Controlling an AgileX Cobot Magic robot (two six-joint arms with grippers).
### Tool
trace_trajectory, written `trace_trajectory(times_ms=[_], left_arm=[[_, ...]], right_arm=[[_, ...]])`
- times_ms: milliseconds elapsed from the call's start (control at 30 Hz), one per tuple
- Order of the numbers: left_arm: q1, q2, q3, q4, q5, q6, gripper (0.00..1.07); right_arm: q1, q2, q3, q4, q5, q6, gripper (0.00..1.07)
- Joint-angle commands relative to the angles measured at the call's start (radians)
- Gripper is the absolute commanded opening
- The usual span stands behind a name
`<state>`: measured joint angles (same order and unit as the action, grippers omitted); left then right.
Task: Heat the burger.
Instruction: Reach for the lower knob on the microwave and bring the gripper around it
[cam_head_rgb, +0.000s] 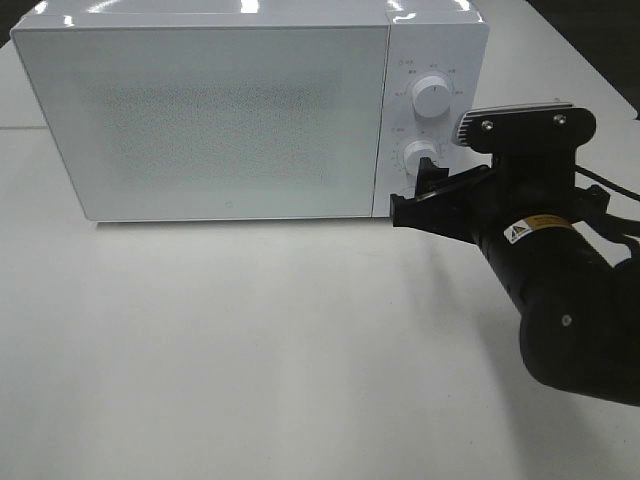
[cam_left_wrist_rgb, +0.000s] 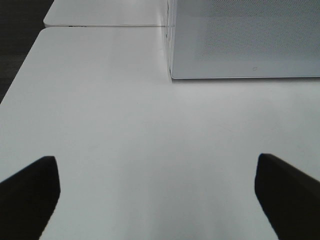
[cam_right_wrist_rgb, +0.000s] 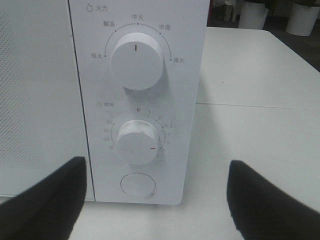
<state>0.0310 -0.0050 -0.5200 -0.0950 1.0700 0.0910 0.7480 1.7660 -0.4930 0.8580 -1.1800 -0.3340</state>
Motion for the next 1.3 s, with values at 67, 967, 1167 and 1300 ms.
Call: trace_trajectory(times_ms=[67,967,1167,1300], left_arm=[[0.003,-0.023,0.003,0.0,0.0,-0.005,0.98],[0.003,-0.016,0.003,0.0,0.0,-0.005,0.98],[0.003,-0.016,0.003,0.002,0.0,-0.005,0.98],[0.003,-0.016,0.003,0.002,0.0,-0.005,0.98]], right_arm=[[0.003,0.063,-0.051,-0.005,-0.066,-0.009,0.75],[-0.101,0.254,-0.28,-0.09,-0.029,0.016,0.75],[-0.122,0.287,-0.309,-0.093,-0.024,0.017,0.75],[-0.132,0.32,-0.33,-0.114,-0.001,0.017,0.75]])
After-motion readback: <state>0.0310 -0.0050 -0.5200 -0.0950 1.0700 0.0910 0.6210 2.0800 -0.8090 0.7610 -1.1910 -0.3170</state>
